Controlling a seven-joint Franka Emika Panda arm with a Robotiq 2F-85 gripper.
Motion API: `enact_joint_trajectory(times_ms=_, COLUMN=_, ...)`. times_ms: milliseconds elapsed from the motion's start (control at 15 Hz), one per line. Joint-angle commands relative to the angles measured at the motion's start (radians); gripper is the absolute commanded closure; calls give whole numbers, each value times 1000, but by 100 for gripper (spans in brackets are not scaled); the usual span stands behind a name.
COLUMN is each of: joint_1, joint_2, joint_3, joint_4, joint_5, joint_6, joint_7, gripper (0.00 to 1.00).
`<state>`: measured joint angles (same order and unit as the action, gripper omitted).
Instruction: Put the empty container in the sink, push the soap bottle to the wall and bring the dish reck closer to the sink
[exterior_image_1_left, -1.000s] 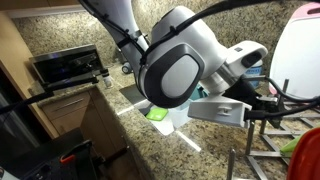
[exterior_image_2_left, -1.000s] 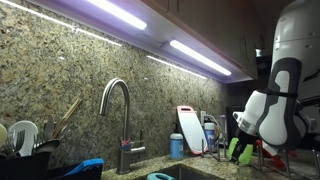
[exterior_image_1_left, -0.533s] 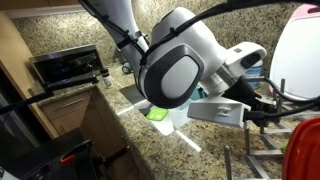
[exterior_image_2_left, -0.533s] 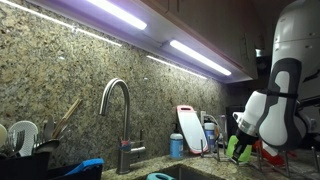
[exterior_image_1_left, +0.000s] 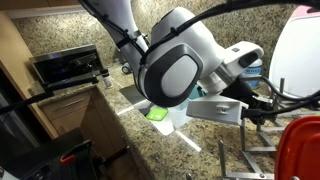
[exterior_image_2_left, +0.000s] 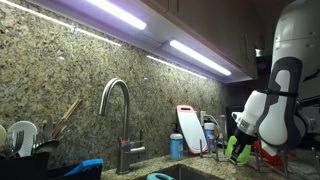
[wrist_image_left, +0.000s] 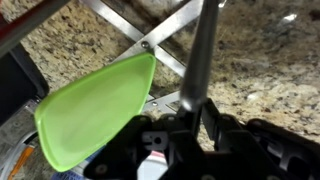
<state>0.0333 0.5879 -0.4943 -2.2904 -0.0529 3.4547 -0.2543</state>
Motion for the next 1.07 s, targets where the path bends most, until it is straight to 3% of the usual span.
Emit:
enact_joint_trajectory(times_ms=0, joint_1=-32, joint_2=-55, joint_3=49, joint_4=-22, joint_5=-34, joint_6=-17, joint_7=-30, gripper=96)
enact_joint_trajectory(times_ms=667, joint_1=42, joint_2=-42, joint_3=15, joint_4=-30, joint_5=-29, joint_6=0, joint_7=-93, gripper=96)
enact_joint_trajectory(times_ms=1000, joint_1=46, joint_2=-45, joint_3=31, joint_4=-33, joint_5=-44, joint_6=0, joint_7=-109, gripper=96)
